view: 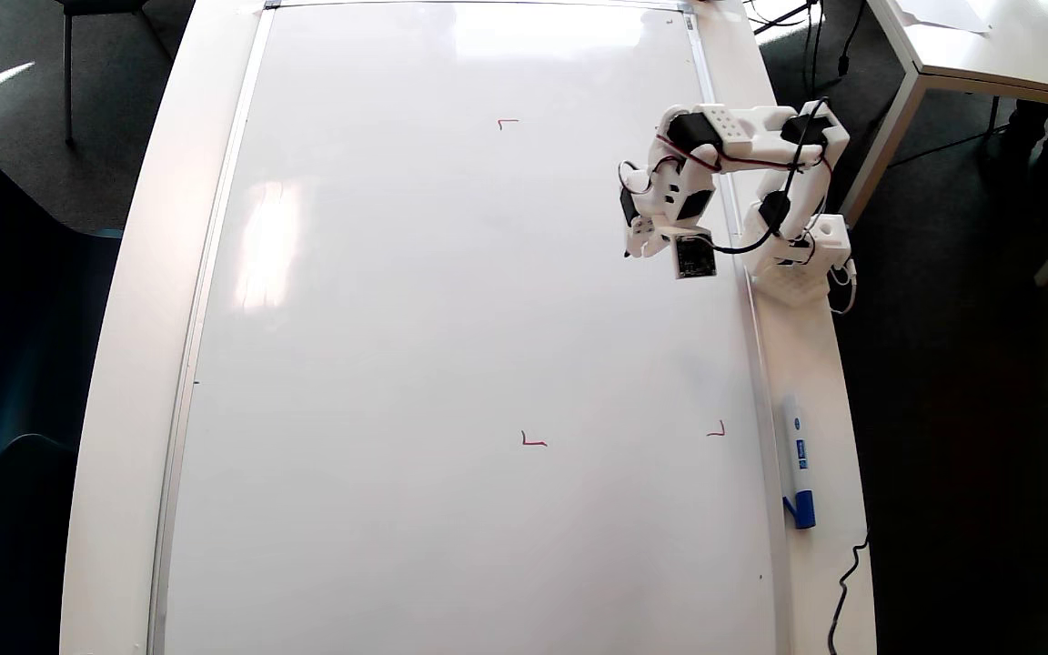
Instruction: Draw on a whiteboard a robot head using a pen attached to the gripper
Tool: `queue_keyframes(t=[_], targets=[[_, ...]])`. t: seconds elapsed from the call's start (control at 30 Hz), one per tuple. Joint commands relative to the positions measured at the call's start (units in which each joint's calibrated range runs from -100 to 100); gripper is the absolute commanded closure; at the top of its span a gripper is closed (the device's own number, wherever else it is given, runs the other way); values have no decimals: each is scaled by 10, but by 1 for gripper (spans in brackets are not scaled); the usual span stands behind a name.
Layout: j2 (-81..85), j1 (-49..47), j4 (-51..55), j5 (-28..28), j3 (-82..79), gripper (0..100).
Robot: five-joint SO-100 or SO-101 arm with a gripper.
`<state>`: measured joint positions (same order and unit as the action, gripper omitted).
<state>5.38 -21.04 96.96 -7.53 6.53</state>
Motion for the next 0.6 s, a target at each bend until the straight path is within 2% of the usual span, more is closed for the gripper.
queue_keyframes(t=[0.0, 0.3, 0.57], targets=[[-42, -17, 2, -6, 20, 99], [-180, -43, -1, -32, 153, 99], [-302, -43, -2, -32, 296, 99]])
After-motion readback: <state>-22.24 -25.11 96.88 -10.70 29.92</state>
